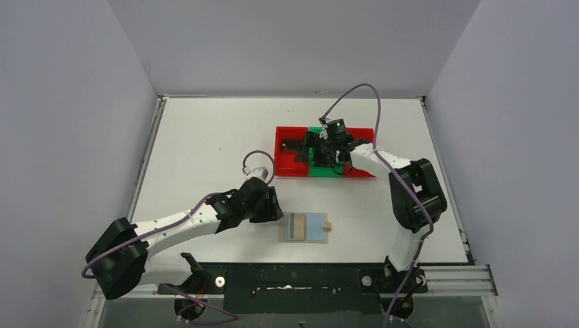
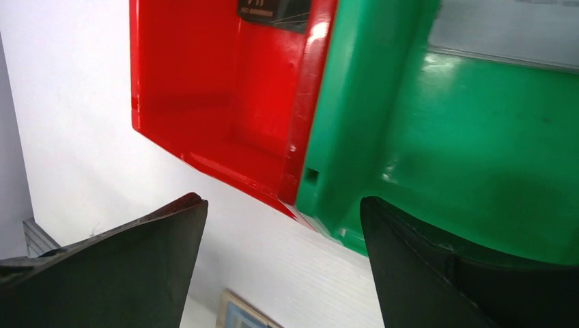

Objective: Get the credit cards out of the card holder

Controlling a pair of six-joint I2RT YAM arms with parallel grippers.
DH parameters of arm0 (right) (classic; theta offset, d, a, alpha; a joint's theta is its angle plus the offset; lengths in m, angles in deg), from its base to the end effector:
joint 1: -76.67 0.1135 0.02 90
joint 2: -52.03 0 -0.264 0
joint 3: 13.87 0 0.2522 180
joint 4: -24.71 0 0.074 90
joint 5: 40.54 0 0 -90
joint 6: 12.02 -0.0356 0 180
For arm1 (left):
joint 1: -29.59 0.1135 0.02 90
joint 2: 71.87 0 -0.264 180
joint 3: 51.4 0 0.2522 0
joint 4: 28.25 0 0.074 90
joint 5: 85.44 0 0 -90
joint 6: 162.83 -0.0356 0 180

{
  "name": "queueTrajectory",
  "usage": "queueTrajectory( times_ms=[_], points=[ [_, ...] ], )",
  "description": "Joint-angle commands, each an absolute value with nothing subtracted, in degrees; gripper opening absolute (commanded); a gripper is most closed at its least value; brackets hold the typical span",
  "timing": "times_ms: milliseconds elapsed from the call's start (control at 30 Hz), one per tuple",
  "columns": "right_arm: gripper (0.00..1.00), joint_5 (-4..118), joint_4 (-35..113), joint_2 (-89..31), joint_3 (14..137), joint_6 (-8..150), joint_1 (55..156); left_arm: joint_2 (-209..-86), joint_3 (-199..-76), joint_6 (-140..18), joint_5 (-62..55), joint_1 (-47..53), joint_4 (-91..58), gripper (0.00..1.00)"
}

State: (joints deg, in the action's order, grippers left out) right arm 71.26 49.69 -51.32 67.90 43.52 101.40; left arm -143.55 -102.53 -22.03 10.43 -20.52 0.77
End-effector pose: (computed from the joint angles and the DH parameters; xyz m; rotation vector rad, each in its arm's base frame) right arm 0.3479 0.1748 0.1999 0.0210 2.5181 0.9144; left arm 0.1594 -0.1850 0.1923 -0.0633 2.5424 -0.6390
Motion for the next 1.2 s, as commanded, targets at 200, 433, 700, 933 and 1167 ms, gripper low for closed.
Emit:
queueTrajectory(
  times_ms=[200,433,700,933,1167],
  points=[
    [0.85,76.7,49.2,-53.5,72.9,48.4,105.2,-142.4,-103.0,-22.1,9.5,-19.5,-0.9,0.5],
    [0.84,67.4,55.1,-47.1,72.7,48.7,104.9,-142.6,-101.9,-23.2,6.7,-19.4,-3.8,0.5],
    [0.79,60.4,49.5,-25.6,51.2,36.2,109.3,-146.6,-102.6,-25.0,-0.2,-20.1,-9.7,0.5],
    [0.61,61.6,37.5,-16.4,32.9,20.4,115.6,-150.6,-104.4,-24.2,-3.2,-21.6,-11.4,0.45],
    [0.49,66.5,29.1,-19.1,25.2,16.5,118.6,-152.3,-103.9,-23.1,-5.0,-22.0,-14.5,0.4]
  ],
)
